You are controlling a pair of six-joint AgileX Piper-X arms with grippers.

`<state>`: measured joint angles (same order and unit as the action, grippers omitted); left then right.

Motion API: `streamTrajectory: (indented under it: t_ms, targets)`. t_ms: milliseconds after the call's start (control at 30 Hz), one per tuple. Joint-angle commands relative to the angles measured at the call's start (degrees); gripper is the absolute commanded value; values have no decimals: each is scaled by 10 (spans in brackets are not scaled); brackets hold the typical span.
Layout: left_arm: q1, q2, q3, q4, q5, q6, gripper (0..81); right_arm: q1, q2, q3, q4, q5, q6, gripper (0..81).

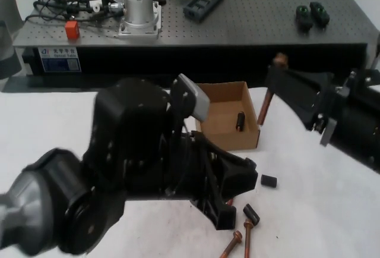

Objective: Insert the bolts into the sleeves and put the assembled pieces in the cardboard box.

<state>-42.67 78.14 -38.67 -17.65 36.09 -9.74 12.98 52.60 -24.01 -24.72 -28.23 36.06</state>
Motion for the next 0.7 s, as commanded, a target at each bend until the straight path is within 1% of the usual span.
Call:
streamTrajectory:
  t_ms: [0,233,567,667]
  targets:
    - [-1,-7,0,-21,6,-7,6,8,1,-1,-8,-9,2,47]
    - [-1,-7,0,-56,2,-14,6,12,1,-1,36,-18,-21,47]
    - [-1,-7,0,-78,16,-16,6,12,1,-1,42,-24,-25,47]
    - [-1,-7,0,-78,-1,-16,6,12,1,-1,42,-34,-29,47]
